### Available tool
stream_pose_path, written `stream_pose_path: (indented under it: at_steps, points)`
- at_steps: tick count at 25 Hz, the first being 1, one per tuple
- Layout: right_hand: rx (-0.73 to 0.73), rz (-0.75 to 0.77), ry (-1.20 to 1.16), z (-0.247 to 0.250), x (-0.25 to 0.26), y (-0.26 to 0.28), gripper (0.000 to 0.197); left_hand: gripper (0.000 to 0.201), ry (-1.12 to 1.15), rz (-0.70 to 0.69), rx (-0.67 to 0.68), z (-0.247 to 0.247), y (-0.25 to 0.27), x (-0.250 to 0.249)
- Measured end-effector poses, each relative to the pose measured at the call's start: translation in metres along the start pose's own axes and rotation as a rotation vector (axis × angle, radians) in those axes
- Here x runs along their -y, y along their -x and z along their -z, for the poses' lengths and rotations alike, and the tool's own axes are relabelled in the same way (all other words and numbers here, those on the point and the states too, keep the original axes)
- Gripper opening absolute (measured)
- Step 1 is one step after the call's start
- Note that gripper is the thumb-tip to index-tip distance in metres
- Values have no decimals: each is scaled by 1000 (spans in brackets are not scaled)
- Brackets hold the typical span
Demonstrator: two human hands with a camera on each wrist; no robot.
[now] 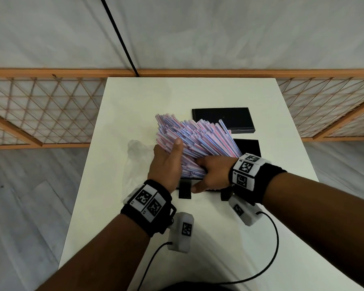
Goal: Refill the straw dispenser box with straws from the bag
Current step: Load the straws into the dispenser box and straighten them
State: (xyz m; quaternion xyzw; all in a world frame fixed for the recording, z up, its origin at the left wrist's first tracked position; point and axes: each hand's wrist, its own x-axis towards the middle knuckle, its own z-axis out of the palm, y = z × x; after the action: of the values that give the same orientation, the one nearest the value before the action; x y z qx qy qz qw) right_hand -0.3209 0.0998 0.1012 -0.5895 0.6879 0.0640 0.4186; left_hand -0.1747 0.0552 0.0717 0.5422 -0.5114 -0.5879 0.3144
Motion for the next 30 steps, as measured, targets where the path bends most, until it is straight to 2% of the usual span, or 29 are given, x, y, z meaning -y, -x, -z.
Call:
stream_pose_path:
  at_steps: [2,5,9,12,15,17,19,21,23,25,27,30]
  points:
    - [-21,27,35,-3,1,-5,69,91,10,-37,-14,-2,0,2]
    - [-30,50,-15,-5,3,-10,61,88,-2,-72,-11,0,0,1]
    - [-36,89,-59,-6,1,-10,63,83,-8,-54,-29,2,-1,5]
    - [-119,118,-69,-7,1,-10,48,80,3,-64,-51,6,-1,3]
    - [-211,111,-49,-5,-2,-6,58,72,-87,-109,-25,10,-1,2]
    - [-229,87,2,-8,-5,-5,63,68,-164,-131,1,12,-1,9]
    - [-225,108,33,-11,-9,0,65,67,-149,-131,-11,14,-2,17]
    - [-296,174,49,-14,-15,10,66,78,-80,-89,-24,15,-5,17]
    - [-422,216,49,-14,-25,24,53,100,-32,28,-33,17,-3,10]
    - [-490,187,50,-17,-34,39,38,114,-79,87,30,16,0,8]
    - [-428,161,28,-23,-38,45,32,115,-122,90,114,11,7,8]
    - [-337,169,4,-29,-39,40,35,98,-133,68,142,7,11,8]
